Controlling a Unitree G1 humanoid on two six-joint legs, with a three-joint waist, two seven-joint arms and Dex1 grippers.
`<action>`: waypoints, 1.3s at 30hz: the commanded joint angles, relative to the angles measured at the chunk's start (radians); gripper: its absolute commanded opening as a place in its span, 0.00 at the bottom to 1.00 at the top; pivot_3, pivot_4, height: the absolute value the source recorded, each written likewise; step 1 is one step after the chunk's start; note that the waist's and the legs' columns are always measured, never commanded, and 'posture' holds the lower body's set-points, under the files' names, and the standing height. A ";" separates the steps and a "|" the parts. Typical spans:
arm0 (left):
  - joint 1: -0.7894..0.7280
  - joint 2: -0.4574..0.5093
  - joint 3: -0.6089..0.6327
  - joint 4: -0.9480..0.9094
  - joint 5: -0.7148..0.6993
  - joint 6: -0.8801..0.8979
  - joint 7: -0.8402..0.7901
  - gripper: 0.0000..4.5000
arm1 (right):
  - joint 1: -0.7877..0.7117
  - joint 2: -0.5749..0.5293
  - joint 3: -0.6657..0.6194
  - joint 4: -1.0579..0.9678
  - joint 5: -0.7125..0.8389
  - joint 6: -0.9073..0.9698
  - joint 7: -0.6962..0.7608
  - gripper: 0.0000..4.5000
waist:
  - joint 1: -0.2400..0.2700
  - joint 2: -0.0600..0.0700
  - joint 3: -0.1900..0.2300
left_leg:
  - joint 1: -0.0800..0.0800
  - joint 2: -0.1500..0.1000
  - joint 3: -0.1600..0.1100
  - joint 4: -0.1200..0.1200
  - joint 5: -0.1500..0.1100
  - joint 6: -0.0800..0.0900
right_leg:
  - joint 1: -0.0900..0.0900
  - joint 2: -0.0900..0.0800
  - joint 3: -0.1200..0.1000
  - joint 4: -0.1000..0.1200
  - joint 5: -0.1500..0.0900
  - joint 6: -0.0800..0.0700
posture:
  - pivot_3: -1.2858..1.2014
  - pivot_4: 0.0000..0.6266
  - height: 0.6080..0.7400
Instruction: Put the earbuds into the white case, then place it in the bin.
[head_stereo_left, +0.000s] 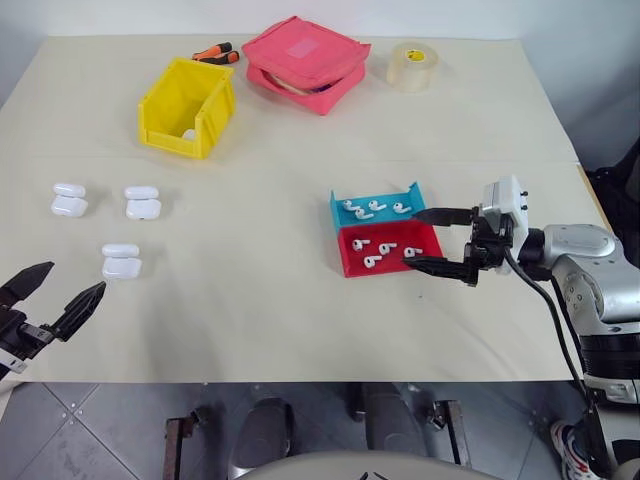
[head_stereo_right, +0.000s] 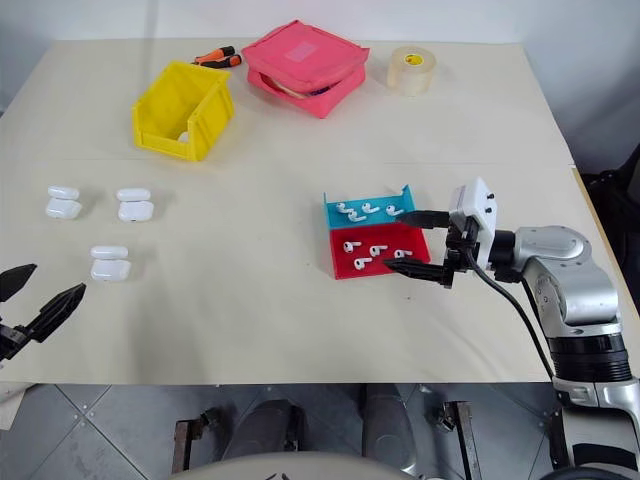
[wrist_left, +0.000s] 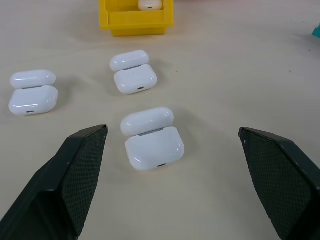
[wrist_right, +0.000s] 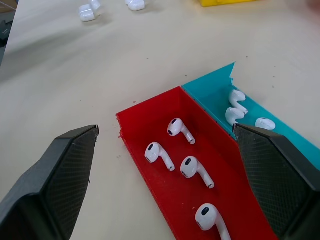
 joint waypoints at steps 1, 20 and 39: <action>0.006 0.006 0.031 -0.027 0.017 -0.007 0.031 0.99 | -0.021 0.005 -0.017 -0.001 0.008 -0.021 0.002 1.00 | 0.000 0.000 0.000 | 0.000 0.000 0.000 0.000 0.000 0.000 | 0.000 0.000 0.000 0.000 0.000 0.000 | 0.52 0.24 1.00; 0.206 -0.040 0.190 -0.178 -0.020 0.224 0.139 0.99 | -0.229 0.127 0.041 0.173 -0.053 -0.089 0.007 1.00 | -0.005 0.001 0.000 | 0.001 0.003 0.003 -0.001 -0.001 -0.002 | -0.002 0.002 0.000 0.001 -0.002 -0.003 | 0.52 0.24 1.00; 0.442 -0.143 0.290 -0.303 -0.096 0.281 0.135 0.99 | -0.329 0.132 0.113 0.348 -0.088 -0.259 0.311 1.00 | -0.001 0.000 0.000 | 0.005 0.003 0.006 0.000 -0.007 0.002 | 0.002 0.002 0.000 0.000 -0.003 -0.005 | 0.52 0.24 1.00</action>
